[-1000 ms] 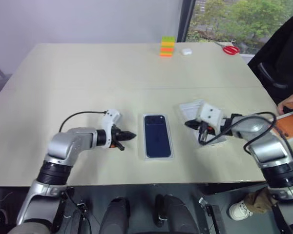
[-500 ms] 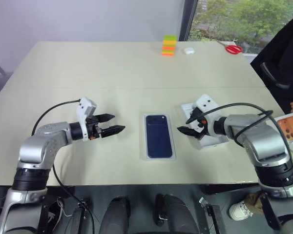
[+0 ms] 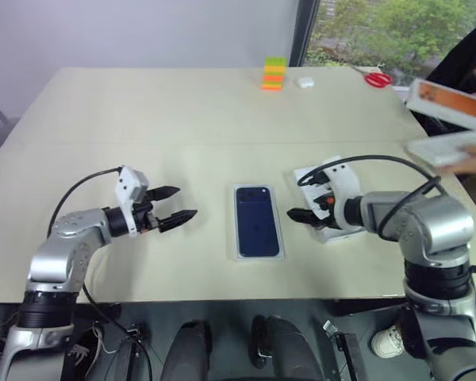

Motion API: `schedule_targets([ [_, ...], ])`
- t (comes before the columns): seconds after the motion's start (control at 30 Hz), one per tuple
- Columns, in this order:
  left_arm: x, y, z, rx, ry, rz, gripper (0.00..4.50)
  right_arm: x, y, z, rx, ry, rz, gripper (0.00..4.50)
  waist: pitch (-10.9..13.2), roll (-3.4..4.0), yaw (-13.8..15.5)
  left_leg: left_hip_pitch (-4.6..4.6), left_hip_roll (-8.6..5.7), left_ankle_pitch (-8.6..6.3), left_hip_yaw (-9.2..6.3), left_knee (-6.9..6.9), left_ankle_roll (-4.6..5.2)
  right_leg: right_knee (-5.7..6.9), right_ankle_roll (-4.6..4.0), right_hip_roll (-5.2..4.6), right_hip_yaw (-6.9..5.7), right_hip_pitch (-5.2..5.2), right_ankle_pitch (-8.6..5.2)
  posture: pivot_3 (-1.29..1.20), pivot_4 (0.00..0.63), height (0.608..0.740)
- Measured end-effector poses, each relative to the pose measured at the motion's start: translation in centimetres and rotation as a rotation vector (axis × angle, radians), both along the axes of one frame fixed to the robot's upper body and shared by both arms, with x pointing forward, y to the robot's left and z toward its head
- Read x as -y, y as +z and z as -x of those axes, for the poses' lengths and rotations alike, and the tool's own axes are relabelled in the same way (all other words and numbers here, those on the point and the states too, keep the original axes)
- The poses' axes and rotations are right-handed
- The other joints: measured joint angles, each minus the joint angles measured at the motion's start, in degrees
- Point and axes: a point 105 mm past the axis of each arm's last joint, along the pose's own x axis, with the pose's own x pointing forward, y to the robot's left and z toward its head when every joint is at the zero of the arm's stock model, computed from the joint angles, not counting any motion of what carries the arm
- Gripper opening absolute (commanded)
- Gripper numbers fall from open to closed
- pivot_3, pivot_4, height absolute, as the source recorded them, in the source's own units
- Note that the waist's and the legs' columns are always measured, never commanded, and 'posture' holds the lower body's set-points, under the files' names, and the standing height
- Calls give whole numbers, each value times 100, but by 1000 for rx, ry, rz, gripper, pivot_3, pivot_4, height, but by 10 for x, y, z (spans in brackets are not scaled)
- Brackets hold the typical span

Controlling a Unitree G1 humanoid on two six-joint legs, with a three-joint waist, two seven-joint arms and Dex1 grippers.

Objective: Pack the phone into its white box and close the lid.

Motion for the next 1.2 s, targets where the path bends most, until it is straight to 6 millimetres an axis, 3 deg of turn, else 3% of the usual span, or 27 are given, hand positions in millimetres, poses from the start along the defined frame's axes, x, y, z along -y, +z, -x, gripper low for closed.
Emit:
schedule_targets([
  [0.5, 3, -9, -1, -7, 60, 1, 4465, 11, -7, -9, -29, -129, 56, 4500, 0, 0, -8, 1, 2, 0, -1, 0, 1, 2, 0, 3, 0, -1, 0, 0, 150, 740],
  [0.77, 4, -9, -1, 2, 63, 3, 4465, -4, -7, -5, -56, -83, 42, 4500, 0, 0, -22, 0, 4, 0, -2, 0, 2, 2, 1, 5, 0, -1, 0, 0, 150, 740],
  [0.87, 6, -8, 0, 10, 61, 2, 4500, -6, -8, -3, -61, -86, 46, 3642, 0, 0, -21, -3, 4, -1, -1, 0, 2, 1, 1, 4, 0, -2, 0, 0, 150, 740],
  [1.07, 7, -7, -1, 11, 65, 7, 4500, 7, -17, 1, -77, -139, 125, 603, -1, 0, 0, -4, 3, -1, -1, 0, 3, 0, 2, 4, 0, -2, 0, 0, 150, 740],
  [1.2, 7, -8, -1, 8, 70, 6, 4500, 10, -18, 1, -68, -152, 162, 603, -2, -1, -3, -2, 4, -1, -2, 0, 3, 1, 4, 5, 0, -2, -1, 0, 150, 740],
])
